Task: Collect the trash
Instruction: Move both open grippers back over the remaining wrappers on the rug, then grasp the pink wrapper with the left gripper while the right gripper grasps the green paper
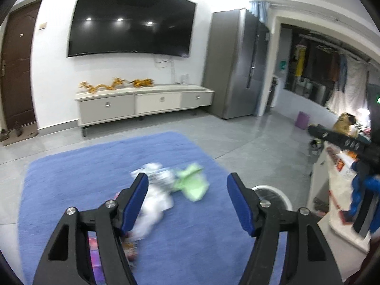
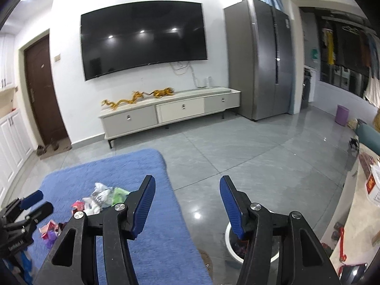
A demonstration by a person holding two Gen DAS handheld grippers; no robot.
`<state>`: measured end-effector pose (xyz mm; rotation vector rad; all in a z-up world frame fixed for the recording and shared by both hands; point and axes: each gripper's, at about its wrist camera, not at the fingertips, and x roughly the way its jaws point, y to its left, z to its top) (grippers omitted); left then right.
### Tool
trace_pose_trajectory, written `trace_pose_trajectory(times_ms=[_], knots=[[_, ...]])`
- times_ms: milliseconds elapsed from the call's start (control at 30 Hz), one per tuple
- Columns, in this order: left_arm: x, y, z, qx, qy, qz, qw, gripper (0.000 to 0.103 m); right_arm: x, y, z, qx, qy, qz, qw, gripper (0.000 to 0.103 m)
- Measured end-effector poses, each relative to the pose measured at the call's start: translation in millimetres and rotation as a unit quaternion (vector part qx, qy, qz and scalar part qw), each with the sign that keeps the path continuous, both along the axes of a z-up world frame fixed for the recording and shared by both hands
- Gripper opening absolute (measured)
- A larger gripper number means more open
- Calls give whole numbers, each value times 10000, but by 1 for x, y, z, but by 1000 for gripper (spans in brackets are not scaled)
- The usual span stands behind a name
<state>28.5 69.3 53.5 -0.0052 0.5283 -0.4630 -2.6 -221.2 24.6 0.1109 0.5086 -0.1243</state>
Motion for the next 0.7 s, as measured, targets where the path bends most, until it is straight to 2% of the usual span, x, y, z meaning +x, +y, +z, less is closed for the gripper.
trace_pose_trajectory(times_ms=[200, 333, 467, 700], knots=[[10, 85, -37, 412, 386, 633, 9964, 67, 22, 26, -12, 48, 235, 308, 9992, 54], [16, 127, -69, 394, 873, 765, 9925, 67, 36, 42, -23, 21, 419, 460, 9981, 54], [21, 142, -93, 356, 1196, 620, 9902, 67, 51, 54, -37, -18, 618, 592, 9963, 54], [39, 133, -114, 302, 1528, 478, 9866, 66, 75, 68, -58, -56, 919, 767, 9928, 54]])
